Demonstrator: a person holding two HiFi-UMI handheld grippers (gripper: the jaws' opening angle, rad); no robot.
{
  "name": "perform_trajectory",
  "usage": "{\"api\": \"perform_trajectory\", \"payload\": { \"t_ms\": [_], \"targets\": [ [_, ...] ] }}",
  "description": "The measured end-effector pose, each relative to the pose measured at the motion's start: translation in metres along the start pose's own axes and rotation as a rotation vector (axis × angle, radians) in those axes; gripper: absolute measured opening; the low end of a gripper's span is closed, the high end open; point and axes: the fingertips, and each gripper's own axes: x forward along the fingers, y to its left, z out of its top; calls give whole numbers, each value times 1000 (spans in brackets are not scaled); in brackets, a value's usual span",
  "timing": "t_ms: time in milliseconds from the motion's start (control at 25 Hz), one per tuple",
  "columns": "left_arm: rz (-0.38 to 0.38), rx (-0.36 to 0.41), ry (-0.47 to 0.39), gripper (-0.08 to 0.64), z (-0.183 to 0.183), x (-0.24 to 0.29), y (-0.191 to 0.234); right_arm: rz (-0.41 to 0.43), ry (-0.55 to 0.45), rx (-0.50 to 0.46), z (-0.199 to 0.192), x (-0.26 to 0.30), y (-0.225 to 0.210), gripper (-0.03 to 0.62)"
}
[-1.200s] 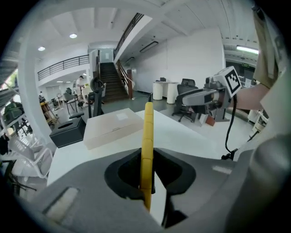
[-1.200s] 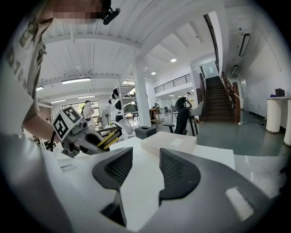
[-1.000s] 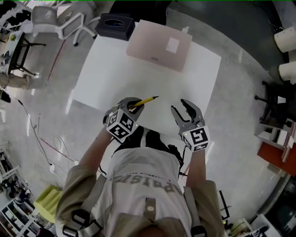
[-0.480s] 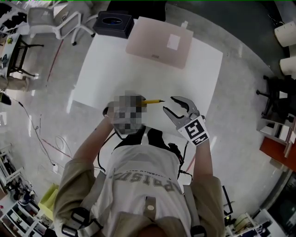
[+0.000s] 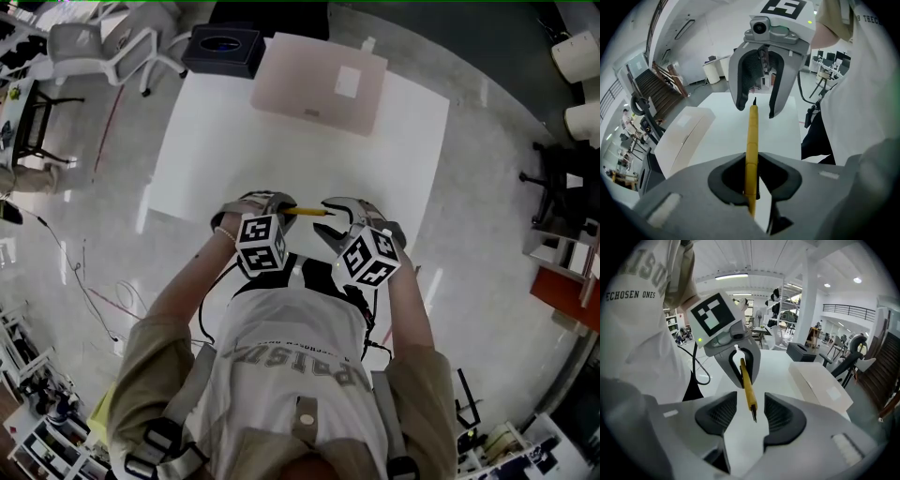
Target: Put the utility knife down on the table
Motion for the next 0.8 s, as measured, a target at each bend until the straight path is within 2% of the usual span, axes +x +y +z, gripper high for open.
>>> {"api": "perform_trajectory", "payload": {
  "t_ms": [280, 480, 800],
  "targets": [
    [-31, 65, 21, 67, -2, 8, -7, 2, 121, -115, -17, 24, 12, 173],
    [-38, 96, 37, 67, -5, 13, -13, 6, 125, -110, -19, 29, 16, 135],
    [-23, 100, 35, 67, -6, 12, -10, -7, 131, -189, -18, 30, 20, 69]
  ]
}}
